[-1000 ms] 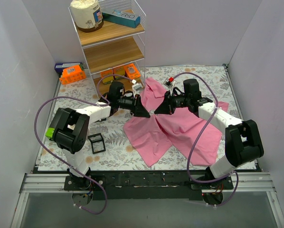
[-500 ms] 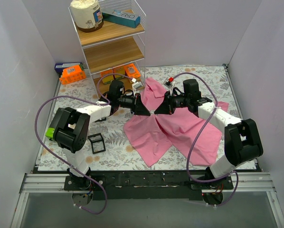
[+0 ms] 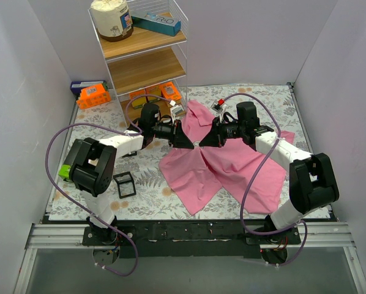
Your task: Remove the brooch from the garment
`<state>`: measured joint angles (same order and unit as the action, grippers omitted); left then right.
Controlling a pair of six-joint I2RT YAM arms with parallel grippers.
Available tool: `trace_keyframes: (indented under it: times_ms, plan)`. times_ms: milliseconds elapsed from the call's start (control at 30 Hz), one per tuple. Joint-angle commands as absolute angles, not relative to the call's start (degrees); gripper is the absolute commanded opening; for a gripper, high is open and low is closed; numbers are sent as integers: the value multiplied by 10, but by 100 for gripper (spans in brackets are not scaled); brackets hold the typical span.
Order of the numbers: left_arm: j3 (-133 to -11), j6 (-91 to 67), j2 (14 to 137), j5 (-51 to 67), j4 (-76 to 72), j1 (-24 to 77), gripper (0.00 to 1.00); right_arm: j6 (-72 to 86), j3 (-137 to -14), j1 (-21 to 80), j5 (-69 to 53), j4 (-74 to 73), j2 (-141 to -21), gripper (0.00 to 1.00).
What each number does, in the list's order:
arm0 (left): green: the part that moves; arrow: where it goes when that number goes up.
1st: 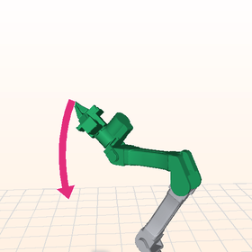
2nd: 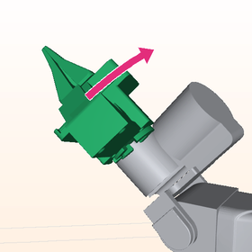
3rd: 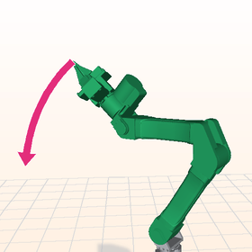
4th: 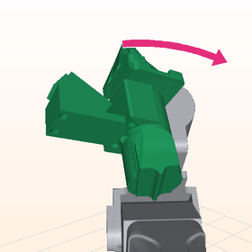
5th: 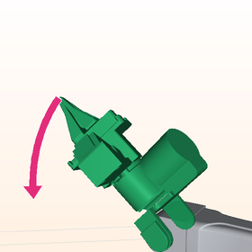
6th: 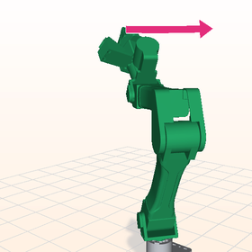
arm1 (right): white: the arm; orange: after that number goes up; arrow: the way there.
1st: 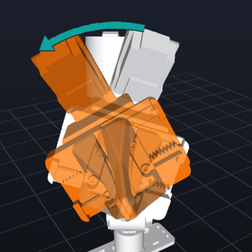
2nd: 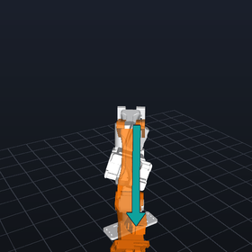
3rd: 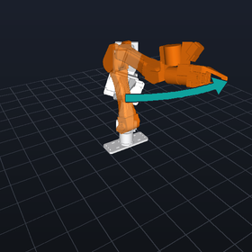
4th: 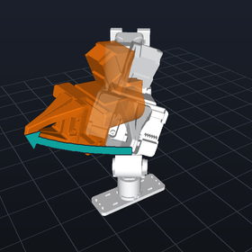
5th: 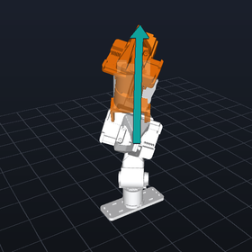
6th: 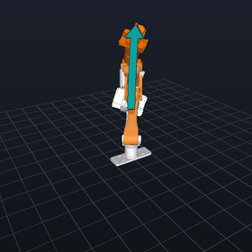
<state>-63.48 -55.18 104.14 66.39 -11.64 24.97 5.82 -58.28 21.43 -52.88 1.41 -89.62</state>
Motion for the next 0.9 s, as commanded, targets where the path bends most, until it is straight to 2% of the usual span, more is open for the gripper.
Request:
trace_keyframes:
  times_ms: [0,200,400,467,500,533,633,867]
  plan:
    - [-654,-555,1042,682,-130,254,12,61,-592,214,-537,35,-902,1]
    - [-654,-555,1042,685,-131,255,12,61,-592,215,-534,35,-900,1]
    - [-652,-563,1039,694,-140,258,0,57,-586,215,-526,33,-897,1]
    - [-652,-564,1038,698,-144,258,0,56,-585,215,-521,32,-895,1]
    - [-653,-565,1038,700,-144,258,0,55,-585,215,-519,27,-894,3]
    - [-652,-564,1036,700,-143,258,0,55,-584,214,-521,26,-893,12]
    - [-651,-557,1034,695,-137,258,0,53,-584,214,-522,25,-889,25]
    - [-649,-557,1031,690,-137,258,0,49,-579,215,-531,22,-883,29]
